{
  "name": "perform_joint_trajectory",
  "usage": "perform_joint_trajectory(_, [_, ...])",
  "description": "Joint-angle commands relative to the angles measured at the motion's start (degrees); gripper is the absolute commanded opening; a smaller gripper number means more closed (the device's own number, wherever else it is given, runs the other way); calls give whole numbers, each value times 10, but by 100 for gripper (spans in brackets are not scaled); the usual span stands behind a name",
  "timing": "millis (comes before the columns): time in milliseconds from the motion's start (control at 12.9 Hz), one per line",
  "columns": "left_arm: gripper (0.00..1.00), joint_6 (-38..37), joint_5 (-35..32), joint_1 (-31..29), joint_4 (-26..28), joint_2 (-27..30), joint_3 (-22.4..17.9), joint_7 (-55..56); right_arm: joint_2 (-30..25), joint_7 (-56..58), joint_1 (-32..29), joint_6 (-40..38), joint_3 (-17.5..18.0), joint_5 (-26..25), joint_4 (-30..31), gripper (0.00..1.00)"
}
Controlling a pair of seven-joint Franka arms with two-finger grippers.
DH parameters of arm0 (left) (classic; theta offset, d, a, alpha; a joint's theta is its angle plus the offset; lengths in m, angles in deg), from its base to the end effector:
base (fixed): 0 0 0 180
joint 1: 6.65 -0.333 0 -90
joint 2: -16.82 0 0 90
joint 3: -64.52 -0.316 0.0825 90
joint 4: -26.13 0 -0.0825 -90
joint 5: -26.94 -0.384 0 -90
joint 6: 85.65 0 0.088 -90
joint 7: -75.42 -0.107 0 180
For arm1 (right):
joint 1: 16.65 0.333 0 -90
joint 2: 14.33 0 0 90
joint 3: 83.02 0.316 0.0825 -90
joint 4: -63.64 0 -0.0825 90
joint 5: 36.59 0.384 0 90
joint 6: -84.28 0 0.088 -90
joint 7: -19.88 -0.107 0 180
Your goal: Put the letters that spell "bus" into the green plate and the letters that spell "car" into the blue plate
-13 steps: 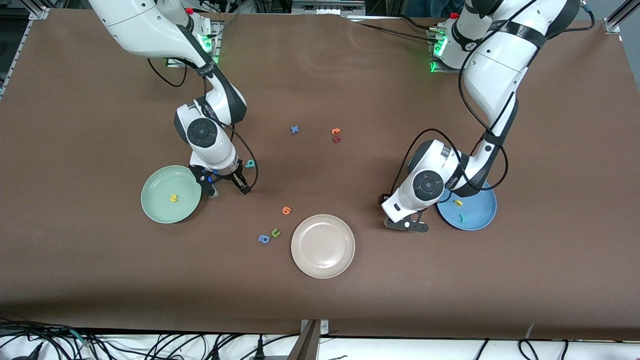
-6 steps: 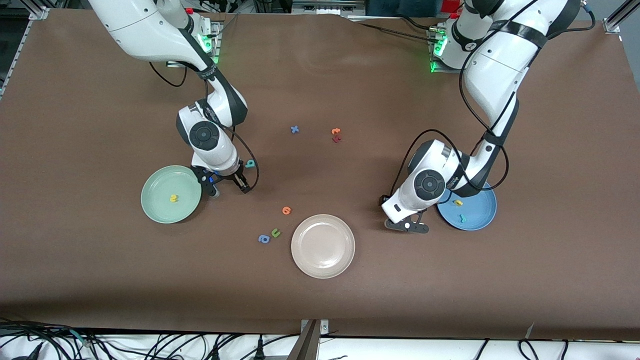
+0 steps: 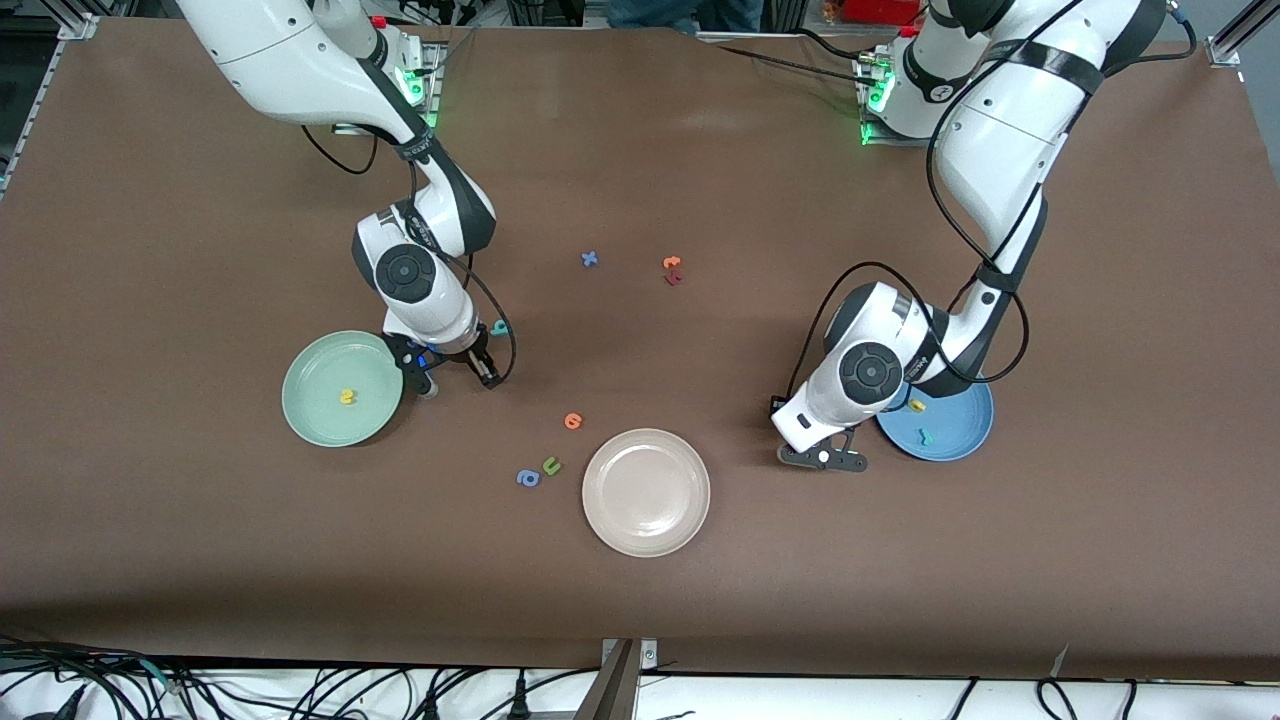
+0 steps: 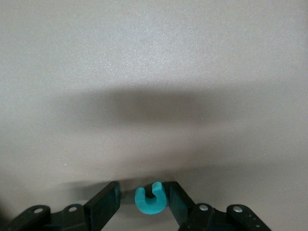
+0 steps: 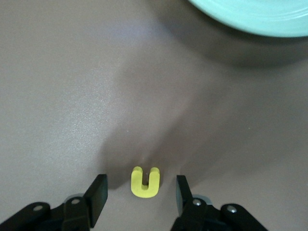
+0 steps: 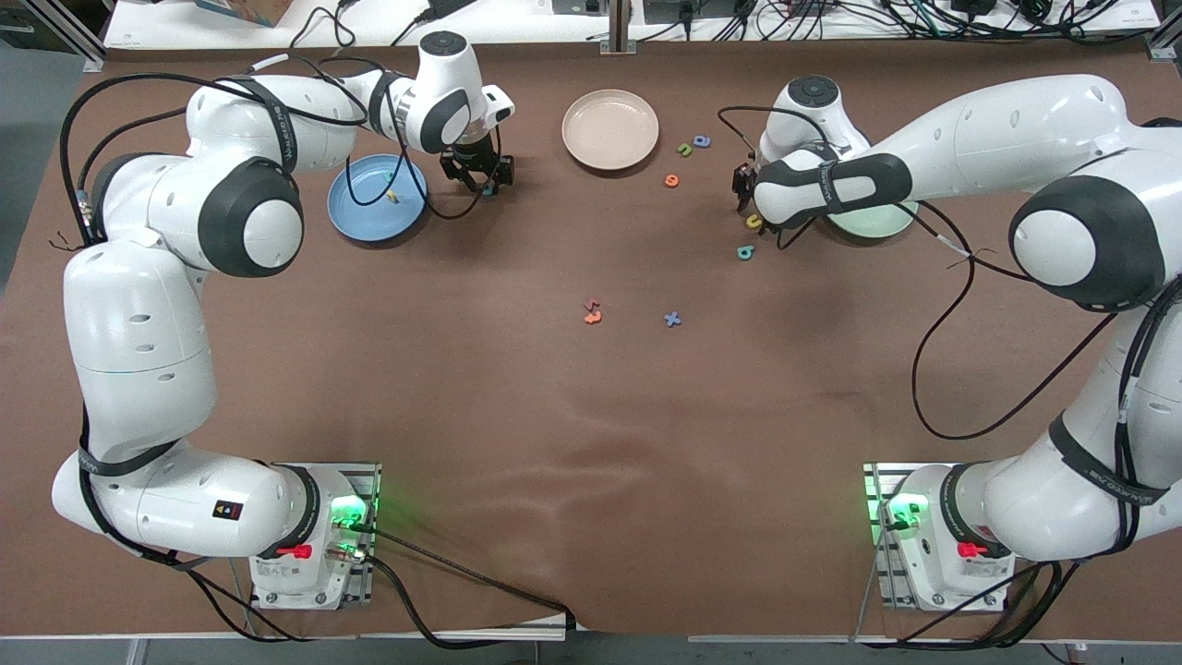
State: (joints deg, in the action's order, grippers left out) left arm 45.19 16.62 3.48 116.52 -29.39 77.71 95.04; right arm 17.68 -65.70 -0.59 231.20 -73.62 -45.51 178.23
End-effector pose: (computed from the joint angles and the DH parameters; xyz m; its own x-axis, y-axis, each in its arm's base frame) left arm 0.6417 -0.2504 0.1656 0.9887 -0.1253 -0.0826 -0.1247 -0.9921 0.0119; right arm 0.5480 0.2618 0.1799 0.5861 -0.8103 0.0016 -0.8101 -0.5860 -0.0172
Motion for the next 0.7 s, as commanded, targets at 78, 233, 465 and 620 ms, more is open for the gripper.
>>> perform_joint_trajectory(78, [33, 3, -5, -6, 2, 1, 4, 1, 9, -3, -1, 4, 2, 4, -9, 64])
perform_joint_trajectory(233, [19, 2, -1, -7, 2, 8, 4, 0, 13, -3, -1, 8, 1, 4, -9, 58])
perform_joint_trajectory(465, [16, -7, -1, -12, 2, 26, 4, 1, 13, 1, -1, 13, 1, 3, -9, 47])
perform_joint_trajectory(620, [16, -17, -1, -13, 2, 35, 4, 1, 13, 4, 0, 13, 2, 2, -9, 41])
